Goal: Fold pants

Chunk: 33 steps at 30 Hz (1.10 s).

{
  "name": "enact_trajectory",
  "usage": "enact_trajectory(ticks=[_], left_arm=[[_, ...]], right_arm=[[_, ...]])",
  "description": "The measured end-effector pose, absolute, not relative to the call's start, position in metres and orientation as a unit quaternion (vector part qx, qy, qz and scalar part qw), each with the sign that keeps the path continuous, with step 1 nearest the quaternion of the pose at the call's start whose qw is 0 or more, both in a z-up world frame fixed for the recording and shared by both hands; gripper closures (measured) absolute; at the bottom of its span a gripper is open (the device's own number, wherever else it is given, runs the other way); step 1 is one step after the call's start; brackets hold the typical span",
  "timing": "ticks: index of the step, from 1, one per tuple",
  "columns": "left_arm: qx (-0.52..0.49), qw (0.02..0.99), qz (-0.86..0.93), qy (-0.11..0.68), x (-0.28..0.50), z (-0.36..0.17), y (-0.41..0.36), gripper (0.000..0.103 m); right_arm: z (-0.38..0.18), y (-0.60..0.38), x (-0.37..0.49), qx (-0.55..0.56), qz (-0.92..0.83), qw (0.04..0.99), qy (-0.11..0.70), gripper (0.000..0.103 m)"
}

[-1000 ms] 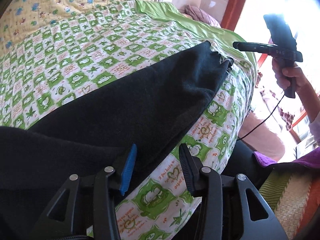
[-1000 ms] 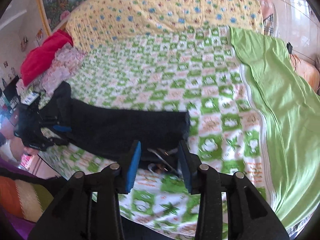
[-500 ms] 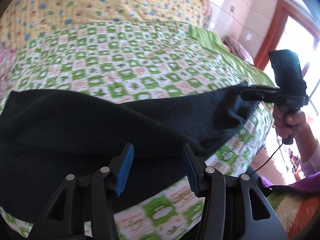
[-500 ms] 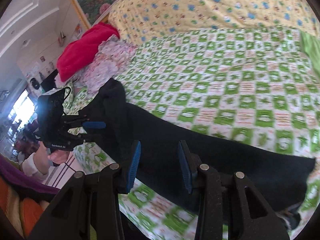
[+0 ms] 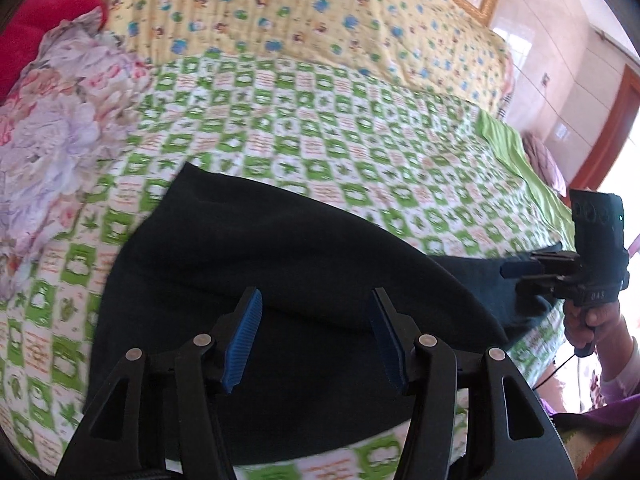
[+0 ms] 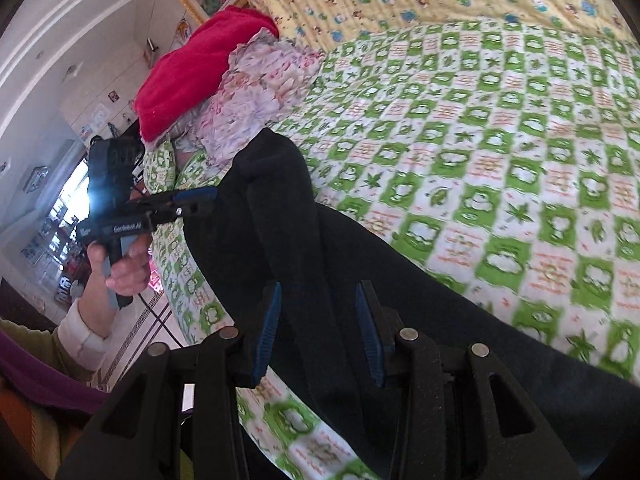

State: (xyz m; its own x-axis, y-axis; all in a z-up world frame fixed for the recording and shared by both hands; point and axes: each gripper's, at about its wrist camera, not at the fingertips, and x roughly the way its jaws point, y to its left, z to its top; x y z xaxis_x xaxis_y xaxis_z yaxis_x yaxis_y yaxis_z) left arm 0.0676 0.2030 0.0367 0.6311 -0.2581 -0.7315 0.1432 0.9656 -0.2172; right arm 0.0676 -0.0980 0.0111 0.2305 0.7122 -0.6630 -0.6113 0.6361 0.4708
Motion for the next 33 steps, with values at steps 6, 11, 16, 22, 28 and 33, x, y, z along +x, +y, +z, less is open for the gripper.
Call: enact_trajectory(ticks=[6, 11, 16, 22, 28, 33], left_arm=[[-0.077, 0.896, -0.091, 0.428, 0.098, 0.037, 0.24, 0.037], [-0.062, 0.89, -0.098, 0.441, 0.129, 0.036, 0.257, 0.033], [-0.07, 0.872, -0.131, 0.466, 0.167, 0.029, 0.28, 0.026], [-0.12, 0.824, -0.21, 0.512, 0.205, 0.004, 0.3, 0.026], [-0.116, 0.82, -0.206, 0.522, 0.207, -0.008, 0.297, 0.081], [-0.093, 0.846, -0.204, 0.484, 0.187, 0.012, 0.289, 0.094]], right_arm=[[0.009, -0.074, 0.085, 0.047, 0.431, 0.774, 0.462, 0.063], [0.007, -0.059, 0.102, 0.043, 0.436, 0.768, 0.468, 0.063], [-0.002, -0.043, 0.119, 0.046, 0.449, 0.746, 0.491, 0.063], [-0.015, -0.021, 0.131, 0.055, 0.47, 0.717, 0.512, 0.063], [-0.015, -0.006, 0.127, 0.011, 0.47, 0.727, 0.501, 0.09], [-0.002, -0.004, 0.116, -0.003, 0.474, 0.742, 0.474, 0.096]])
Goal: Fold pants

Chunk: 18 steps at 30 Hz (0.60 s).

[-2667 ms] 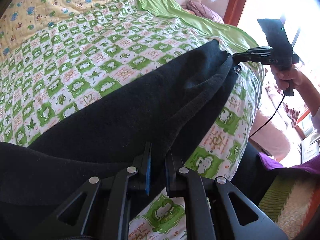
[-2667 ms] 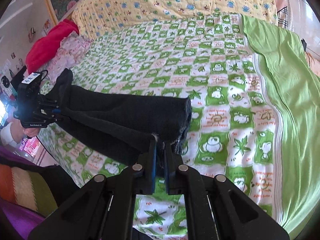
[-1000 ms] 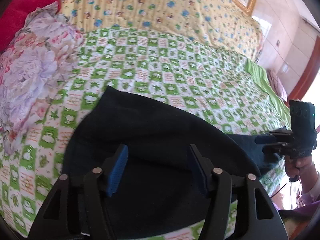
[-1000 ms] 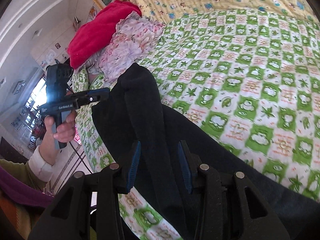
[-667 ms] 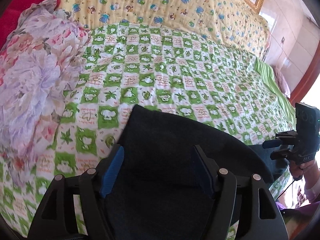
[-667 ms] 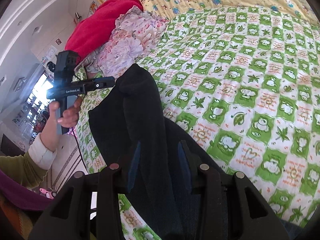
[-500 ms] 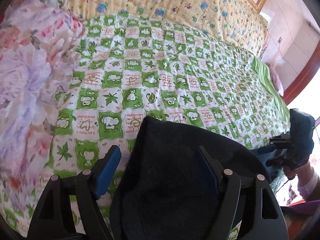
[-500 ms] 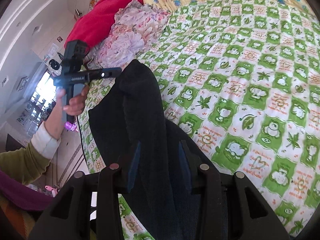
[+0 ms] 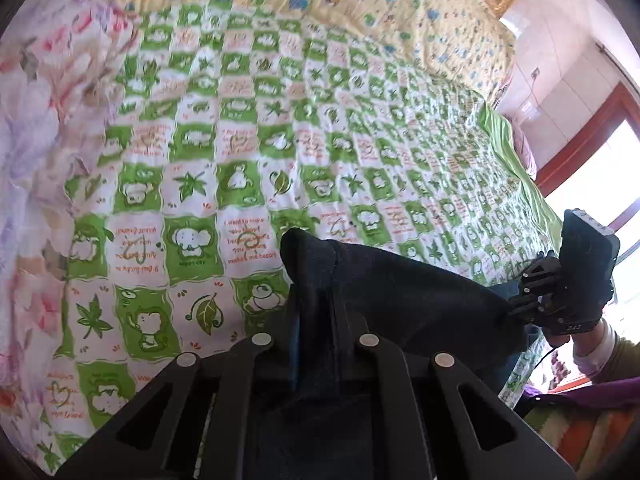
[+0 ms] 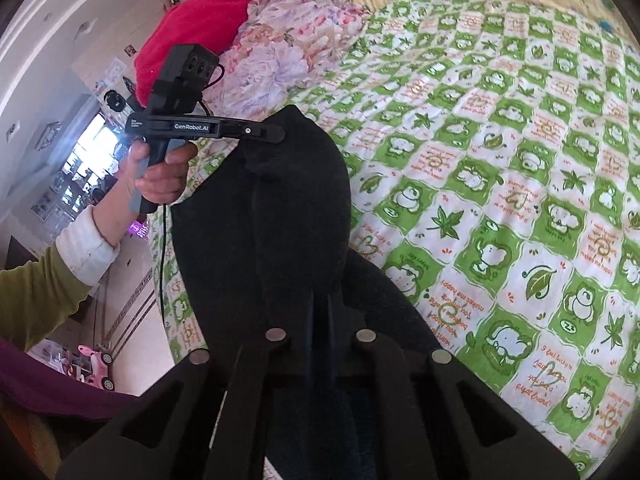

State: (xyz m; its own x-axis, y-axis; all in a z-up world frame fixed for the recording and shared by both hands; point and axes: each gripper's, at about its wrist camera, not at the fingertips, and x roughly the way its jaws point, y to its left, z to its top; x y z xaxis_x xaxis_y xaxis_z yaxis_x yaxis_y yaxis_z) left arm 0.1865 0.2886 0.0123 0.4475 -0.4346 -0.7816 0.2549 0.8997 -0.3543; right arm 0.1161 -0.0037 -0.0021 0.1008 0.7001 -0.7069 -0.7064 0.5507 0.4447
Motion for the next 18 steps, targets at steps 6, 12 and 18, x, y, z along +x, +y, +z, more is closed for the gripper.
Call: enact_trajectory(ticks=[6, 12, 18], left_arm=[[-0.081, 0.878, -0.187, 0.433, 0.147, 0.045, 0.286, 0.095], [-0.086, 0.915, -0.17, 0.356, 0.089, 0.062, 0.289, 0.095], [-0.125, 0.926, -0.138, 0.329, 0.046, 0.043, 0.297, 0.095]], right_arm=[[0.029, -0.002, 0.082, -0.026, 0.496, 0.759, 0.42, 0.097], [0.032, 0.01, 0.046, -0.057, 0.522, 0.754, 0.395, 0.097], [0.013, 0.025, 0.019, -0.086, 0.529, 0.744, 0.399, 0.097]])
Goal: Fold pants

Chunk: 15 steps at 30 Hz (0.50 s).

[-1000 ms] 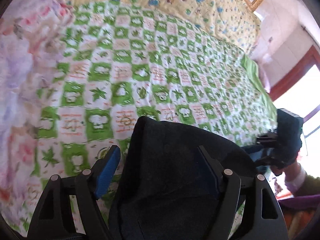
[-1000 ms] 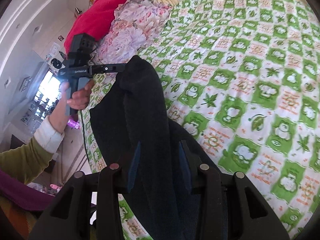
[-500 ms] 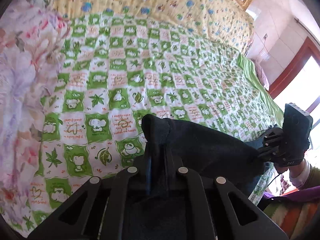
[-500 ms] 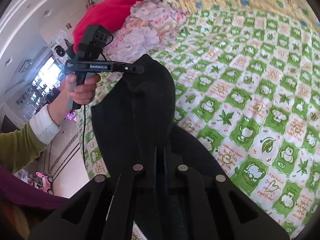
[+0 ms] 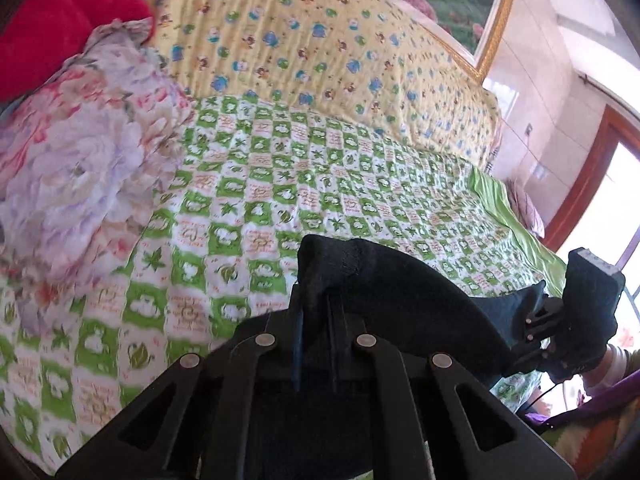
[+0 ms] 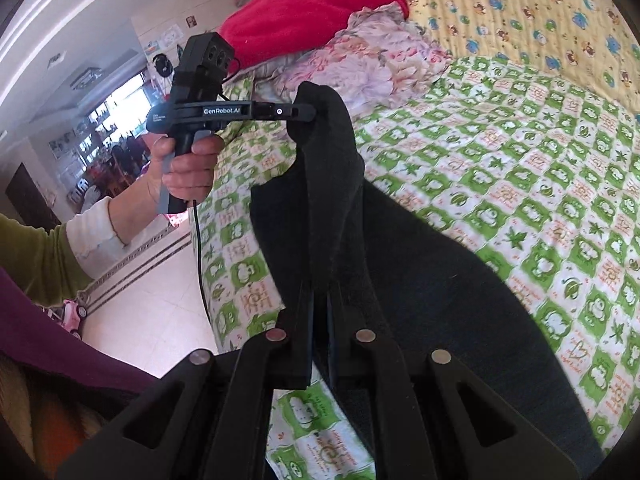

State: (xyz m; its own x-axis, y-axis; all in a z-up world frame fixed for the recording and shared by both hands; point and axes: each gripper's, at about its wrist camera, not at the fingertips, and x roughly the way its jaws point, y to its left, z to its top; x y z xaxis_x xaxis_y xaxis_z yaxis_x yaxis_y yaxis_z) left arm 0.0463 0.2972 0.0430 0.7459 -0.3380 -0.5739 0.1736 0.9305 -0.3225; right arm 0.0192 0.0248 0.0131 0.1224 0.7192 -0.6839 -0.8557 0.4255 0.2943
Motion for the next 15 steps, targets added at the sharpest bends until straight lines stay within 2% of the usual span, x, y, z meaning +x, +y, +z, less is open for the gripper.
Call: enact_trajectory(ticks=[11, 15], left_arm=[[-0.161, 0.928, -0.095, 0.324, 0.014, 0.006, 0.311, 0.094], [-0.172, 0.925, -0.08, 0.33, 0.006, -0.001, 0.314, 0.089]], right_arm=[[-0.015, 0.044, -0.001, -0.138, 0.517, 0.746, 0.397, 0.097], [-0.018, 0.048, -0.002, -0.145, 0.514, 0.744, 0.402, 0.094]])
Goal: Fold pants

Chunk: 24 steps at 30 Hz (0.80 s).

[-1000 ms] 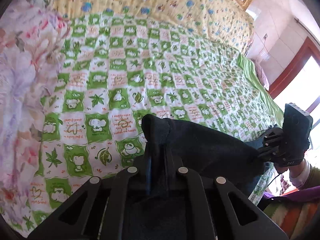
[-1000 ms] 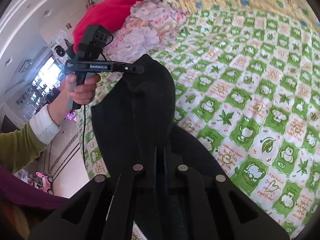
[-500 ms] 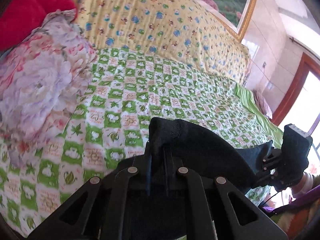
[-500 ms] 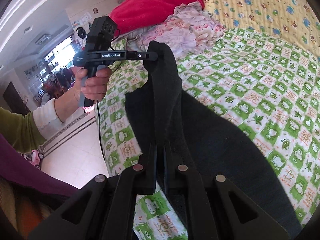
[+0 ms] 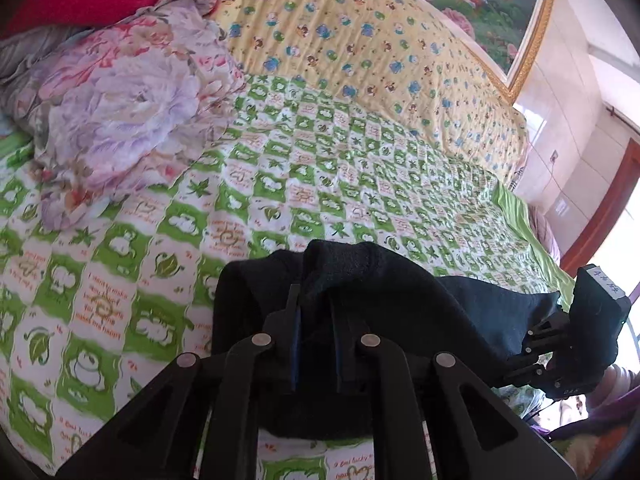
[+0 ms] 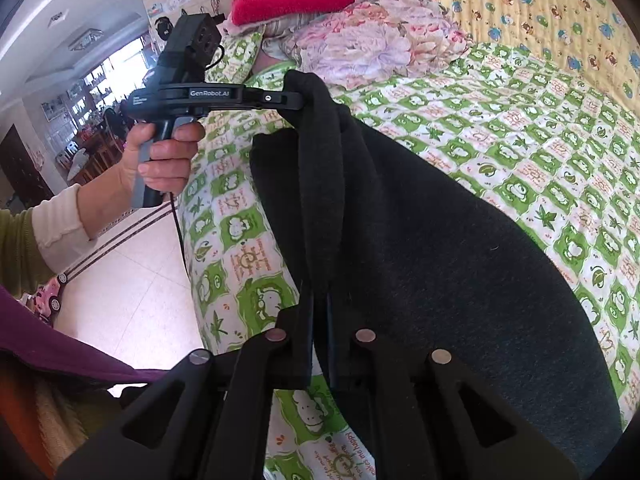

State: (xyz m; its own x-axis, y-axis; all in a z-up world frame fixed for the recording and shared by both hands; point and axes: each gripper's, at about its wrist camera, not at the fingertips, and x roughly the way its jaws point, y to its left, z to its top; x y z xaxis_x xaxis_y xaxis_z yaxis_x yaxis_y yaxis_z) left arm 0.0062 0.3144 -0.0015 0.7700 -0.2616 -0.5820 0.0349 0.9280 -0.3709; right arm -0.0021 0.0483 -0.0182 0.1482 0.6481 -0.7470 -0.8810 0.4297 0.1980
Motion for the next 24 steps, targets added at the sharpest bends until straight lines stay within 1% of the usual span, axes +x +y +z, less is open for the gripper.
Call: enact_trajectory(ticks=[1, 5, 8, 10, 12, 14, 15, 16, 18, 21, 24], left_arm=[[-0.178, 0.924, -0.073, 0.33, 0.003, -0.003, 0.316, 0.087], [-0.197, 0.92, -0.041, 0.337, -0.01, -0.006, 0.321, 0.084], [-0.216, 0.917, -0.017, 0.335, -0.023, -0.005, 0.324, 0.083], [-0.233, 0.914, 0.0, 0.333, -0.034, -0.004, 0.327, 0.082], [-0.251, 0.912, 0.013, 0.325, -0.047, -0.001, 0.328, 0.081], [-0.264, 0.91, 0.025, 0.318, -0.059, 0.003, 0.328, 0.077], [-0.27, 0.908, 0.034, 0.318, -0.064, 0.005, 0.327, 0.066], [-0.275, 0.907, 0.039, 0.317, -0.068, 0.007, 0.326, 0.061], [-0.28, 0.906, 0.043, 0.314, -0.074, 0.011, 0.32, 0.061], [-0.285, 0.901, 0.058, 0.321, -0.077, 0.015, 0.312, 0.054], [-0.294, 0.896, 0.068, 0.325, -0.076, 0.017, 0.306, 0.054]], right_arm=[[-0.018, 0.049, -0.002, -0.145, 0.514, 0.744, 0.401, 0.094], [-0.019, 0.052, -0.003, -0.142, 0.515, 0.744, 0.401, 0.094], [-0.019, 0.054, -0.003, -0.135, 0.522, 0.739, 0.403, 0.089], [-0.017, 0.054, -0.005, -0.128, 0.528, 0.737, 0.401, 0.078], [-0.015, 0.054, -0.006, -0.121, 0.533, 0.738, 0.395, 0.072], [-0.012, 0.053, -0.005, -0.108, 0.536, 0.738, 0.394, 0.071], [-0.011, 0.053, -0.004, -0.103, 0.537, 0.739, 0.394, 0.071], [-0.01, 0.051, -0.002, -0.095, 0.538, 0.739, 0.394, 0.071], [-0.007, 0.048, 0.002, -0.082, 0.535, 0.743, 0.394, 0.071], [-0.004, 0.041, 0.007, -0.069, 0.527, 0.75, 0.394, 0.071], [0.0, 0.033, 0.013, -0.051, 0.52, 0.756, 0.394, 0.071]])
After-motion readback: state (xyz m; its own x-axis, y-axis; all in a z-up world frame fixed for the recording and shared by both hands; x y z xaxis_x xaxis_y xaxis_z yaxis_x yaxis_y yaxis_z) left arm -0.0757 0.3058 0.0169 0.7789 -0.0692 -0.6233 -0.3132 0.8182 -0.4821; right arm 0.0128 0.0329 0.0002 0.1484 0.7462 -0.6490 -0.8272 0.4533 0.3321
